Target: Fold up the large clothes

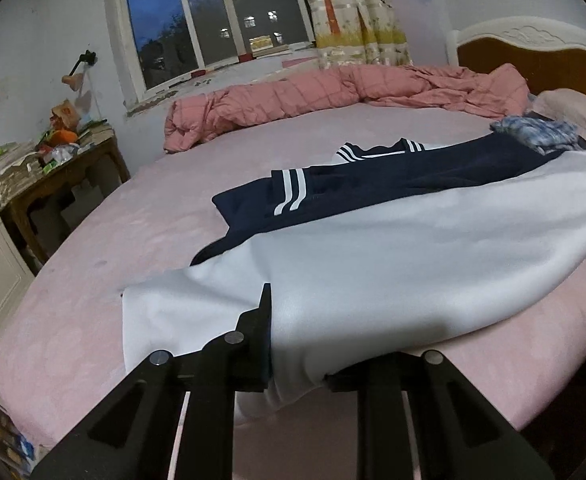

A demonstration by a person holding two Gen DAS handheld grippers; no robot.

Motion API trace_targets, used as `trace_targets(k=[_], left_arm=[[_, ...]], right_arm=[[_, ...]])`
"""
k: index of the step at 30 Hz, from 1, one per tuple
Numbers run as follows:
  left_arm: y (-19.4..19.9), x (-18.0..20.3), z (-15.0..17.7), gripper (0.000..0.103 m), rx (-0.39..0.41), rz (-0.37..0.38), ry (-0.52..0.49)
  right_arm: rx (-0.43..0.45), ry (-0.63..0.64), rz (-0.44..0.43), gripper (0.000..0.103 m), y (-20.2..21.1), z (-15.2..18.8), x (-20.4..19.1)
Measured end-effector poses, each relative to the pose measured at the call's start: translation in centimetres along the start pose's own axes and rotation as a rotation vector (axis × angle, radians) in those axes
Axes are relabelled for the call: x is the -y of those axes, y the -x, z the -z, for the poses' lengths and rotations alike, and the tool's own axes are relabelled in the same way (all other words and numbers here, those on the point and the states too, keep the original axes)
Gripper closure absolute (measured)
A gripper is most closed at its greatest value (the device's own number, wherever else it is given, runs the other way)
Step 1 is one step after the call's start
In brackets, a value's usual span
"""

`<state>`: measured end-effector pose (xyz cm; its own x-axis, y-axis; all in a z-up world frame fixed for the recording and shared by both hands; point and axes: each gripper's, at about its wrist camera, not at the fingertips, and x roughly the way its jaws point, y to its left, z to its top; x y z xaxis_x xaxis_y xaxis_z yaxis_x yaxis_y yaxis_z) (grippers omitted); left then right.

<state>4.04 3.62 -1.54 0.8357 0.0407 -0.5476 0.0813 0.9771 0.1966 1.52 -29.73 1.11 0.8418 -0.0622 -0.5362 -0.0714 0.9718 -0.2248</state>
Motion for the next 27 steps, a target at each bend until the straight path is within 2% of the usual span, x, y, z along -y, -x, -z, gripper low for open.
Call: trace_targets(k=[4,7,10,14,16,20,24,27], left_arm=[[-0.1,-1.0,-2.8,0.084,0.021,0.036,0.035],[-2.6,-2.5,-7.6,0.084,0.027,0.073,0.072],[-7.2,-3.6,-12.0,0.083,-0.027,0.083,0.080],[-16.1,-4.5,-15.4,0.082,-0.184,0.113,0.111],[-19.0,-4.4,-15.7,0.082,-0.215,0.122,0.131],[-21.9,-3.4,-15.4,0.080,-0.195,0.114,0.107],[-22.8,-2.6,-14.3,0.080,-0.200,0.102,0.054],[-22.3,-2.7,-13.8,0.077,-0.183,0.096,0.048]], right_arm=[[0.040,-0.021,0.012,0.091,0.2,-2.8,0.4],[0.076,-0.032,0.020,0.091,-1.6,-6.7,0.7],[0.070,-0.032,0.044,0.091,-5.9,-11.5,1.1],[-0.024,-0.095,0.026,0.091,-14.4,-15.8,2.0],[-0.076,-0.135,0.017,0.091,-18.4,-16.4,2.3],[-0.145,-0.180,0.009,0.091,-24.1,-15.3,2.8],[-0.193,-0.206,-0.009,0.091,-26.3,-13.4,2.5],[-0.187,-0.155,-0.001,0.091,-25.7,-13.3,2.1]])
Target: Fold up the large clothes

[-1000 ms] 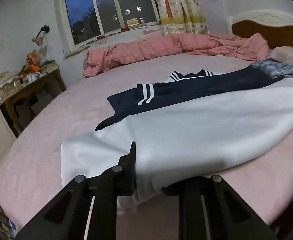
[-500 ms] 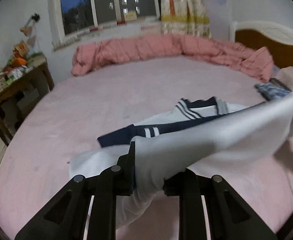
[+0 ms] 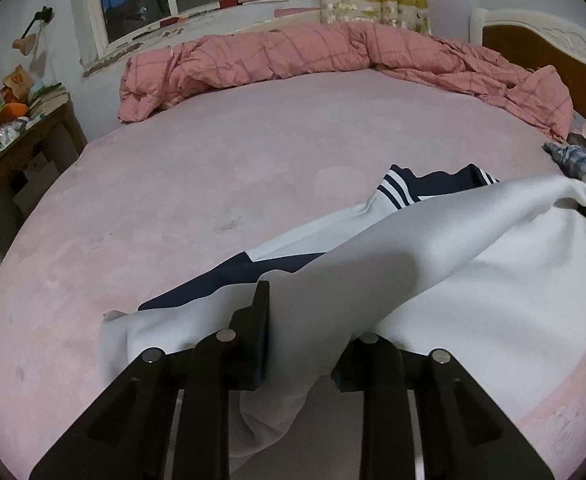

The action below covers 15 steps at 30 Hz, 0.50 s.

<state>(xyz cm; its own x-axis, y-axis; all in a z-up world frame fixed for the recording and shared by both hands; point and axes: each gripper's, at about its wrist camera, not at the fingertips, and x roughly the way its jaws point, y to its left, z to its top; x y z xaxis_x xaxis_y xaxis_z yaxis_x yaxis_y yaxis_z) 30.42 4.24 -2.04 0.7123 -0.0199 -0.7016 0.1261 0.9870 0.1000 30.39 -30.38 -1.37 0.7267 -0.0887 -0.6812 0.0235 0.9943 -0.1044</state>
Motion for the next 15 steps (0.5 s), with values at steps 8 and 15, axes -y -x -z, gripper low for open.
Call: trace_targets(k=[8,15], left_arm=[[1.2,-0.8,1.5,0.025,0.114,-0.101,0.021],[9.4,-2.0,3.3,0.000,0.357,-0.093,0.123]], right_arm=[[0.052,0.021,0.028,0.072,0.6,0.5,0.3],[0.249,-0.061,-0.043,0.027,7.1,1.1,2.5]])
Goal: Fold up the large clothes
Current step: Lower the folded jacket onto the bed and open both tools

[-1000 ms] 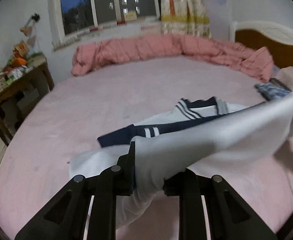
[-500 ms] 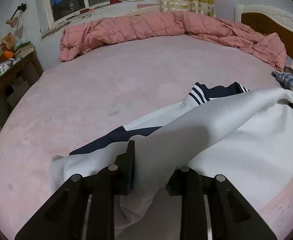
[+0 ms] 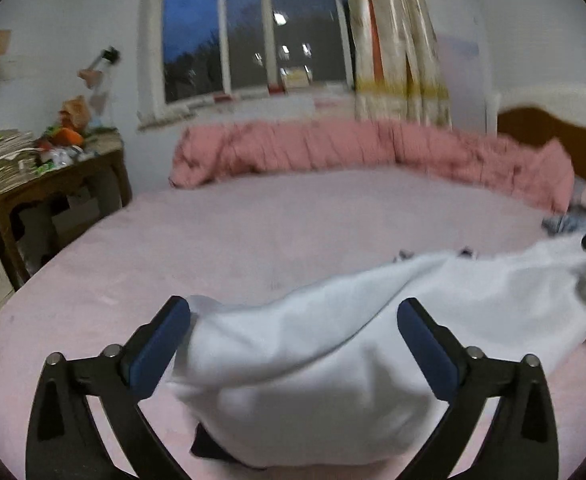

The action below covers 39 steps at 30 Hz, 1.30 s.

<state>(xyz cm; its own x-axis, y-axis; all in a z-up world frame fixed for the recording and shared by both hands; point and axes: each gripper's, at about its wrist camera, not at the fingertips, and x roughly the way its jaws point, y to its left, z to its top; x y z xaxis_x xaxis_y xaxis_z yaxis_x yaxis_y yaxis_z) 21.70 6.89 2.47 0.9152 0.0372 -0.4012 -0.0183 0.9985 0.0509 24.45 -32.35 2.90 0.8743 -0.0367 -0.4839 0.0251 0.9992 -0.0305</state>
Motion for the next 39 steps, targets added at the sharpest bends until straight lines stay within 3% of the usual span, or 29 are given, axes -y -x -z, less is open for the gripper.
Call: trace_targets(k=[2,5,7,10,13,16,19,23,26,30,36,39], left_arm=[[0.5,-0.3,0.2,0.000,-0.029,-0.023,-0.009],[-0.2,-0.9,0.9,0.000,-0.091,-0.014,-0.009],[-1.1,-1.3,1.3,0.000,-0.125,-0.069,-0.025],[-3.8,-2.0,1.6,0.000,-0.176,-0.195,-0.036],[-7.9,-3.6,2.7,0.000,-0.263,-0.306,-0.064],[-10.5,-5.4,4.0,0.002,-0.373,-0.226,0.011],[-8.5,-5.4,3.2,0.012,-0.288,-0.195,0.030],[-4.8,-3.7,2.1,0.012,-0.156,-0.106,0.022],[-3.1,-2.5,1.8,0.012,-0.119,0.000,0.042],[-2.7,-0.1,2.6,0.012,-0.159,0.077,0.028],[-3.8,2.2,3.7,0.012,-0.234,0.118,0.023],[-3.8,2.8,3.9,0.012,-0.240,0.116,0.004]], right_arm=[[0.004,-0.048,-0.047,0.018,0.7,0.0,0.8],[-0.117,-0.089,-0.175,0.018,-0.5,0.5,1.5],[-0.207,-0.087,-0.232,0.018,-1.8,1.4,1.6],[-0.236,-0.003,-0.095,0.018,-3.1,2.4,0.9],[-0.238,0.023,-0.061,0.015,-4.2,2.7,1.0],[-0.264,-0.023,-0.075,0.015,-4.7,2.9,1.5],[-0.227,-0.024,-0.047,0.015,-4.2,2.8,1.4],[-0.129,0.011,0.040,0.015,-2.5,2.1,0.9],[-0.184,-0.002,0.049,0.015,-3.7,2.3,1.2],[-0.229,-0.080,0.009,0.015,-5.1,2.2,2.2],[-0.235,0.118,0.107,0.015,-5.7,0.6,-0.6],[-0.248,0.110,0.125,0.015,-5.4,0.1,-1.3]])
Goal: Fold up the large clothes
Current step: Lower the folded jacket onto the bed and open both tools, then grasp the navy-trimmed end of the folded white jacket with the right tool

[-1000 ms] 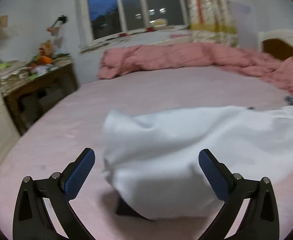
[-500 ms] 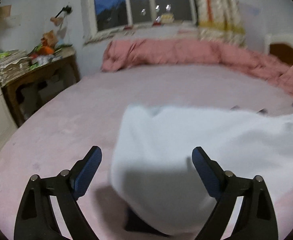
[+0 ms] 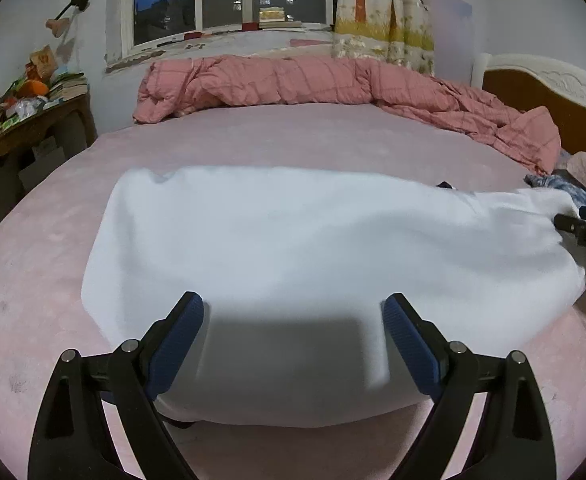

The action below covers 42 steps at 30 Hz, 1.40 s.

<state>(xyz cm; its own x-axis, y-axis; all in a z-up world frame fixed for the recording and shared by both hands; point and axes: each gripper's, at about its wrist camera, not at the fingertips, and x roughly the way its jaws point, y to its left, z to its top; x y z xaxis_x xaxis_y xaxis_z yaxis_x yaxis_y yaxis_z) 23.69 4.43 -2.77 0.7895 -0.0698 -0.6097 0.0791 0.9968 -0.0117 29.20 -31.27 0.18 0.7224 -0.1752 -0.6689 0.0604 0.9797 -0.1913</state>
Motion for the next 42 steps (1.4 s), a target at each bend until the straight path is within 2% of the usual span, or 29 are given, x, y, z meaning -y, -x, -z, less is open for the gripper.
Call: trace_targets(k=[4,8,10,14,20,23,26,28,32,35,37,39,42], left_arm=[[-0.3,-0.9,-0.1,0.012,-0.002,-0.008,0.037],[-0.1,-2.4,0.0,0.012,0.006,0.006,0.100],[0.4,-2.2,0.0,0.012,0.027,0.035,0.085],[1.1,-1.2,0.1,0.012,0.068,0.038,0.027],[2.0,-0.5,0.0,0.012,0.125,0.019,-0.010],[2.9,-0.6,-0.2,0.012,0.166,0.032,-0.002],[3.4,-0.1,-0.3,0.012,0.186,0.035,-0.024],[3.1,0.3,-0.1,0.012,0.180,0.008,-0.039],[1.6,0.4,0.0,0.012,0.152,-0.028,-0.038],[0.3,0.5,0.1,0.012,0.106,-0.045,-0.047],[0.5,0.4,0.2,0.012,0.115,-0.047,-0.041],[0.9,0.3,0.3,0.012,0.135,-0.041,-0.036],[1.0,0.2,0.4,0.012,0.143,-0.043,-0.040]], right_arm=[[-0.032,-0.060,-0.059,0.015,0.1,-0.1,-0.4],[-0.054,-0.036,-0.043,0.015,0.5,-0.2,-1.6],[-0.031,-0.047,-0.053,0.015,1.4,-0.4,-1.6],[0.015,-0.103,-0.043,0.015,3.9,-0.5,-1.3],[0.057,-0.209,-0.125,0.014,7.8,0.4,-1.2],[0.069,-0.197,-0.108,0.014,8.5,0.4,-1.1],[0.090,-0.245,-0.081,0.014,8.8,1.7,0.5],[0.044,-0.325,-0.070,0.014,8.2,2.9,2.3],[-0.015,-0.519,-0.200,0.014,6.9,6.3,5.5],[-0.114,-0.521,-0.254,0.014,5.0,8.6,5.9],[-0.167,-0.559,-0.259,0.014,4.1,9.5,6.3],[-0.182,-0.618,-0.277,0.014,3.6,9.9,7.0],[-0.184,-0.603,-0.265,0.014,3.1,10.1,6.7]])
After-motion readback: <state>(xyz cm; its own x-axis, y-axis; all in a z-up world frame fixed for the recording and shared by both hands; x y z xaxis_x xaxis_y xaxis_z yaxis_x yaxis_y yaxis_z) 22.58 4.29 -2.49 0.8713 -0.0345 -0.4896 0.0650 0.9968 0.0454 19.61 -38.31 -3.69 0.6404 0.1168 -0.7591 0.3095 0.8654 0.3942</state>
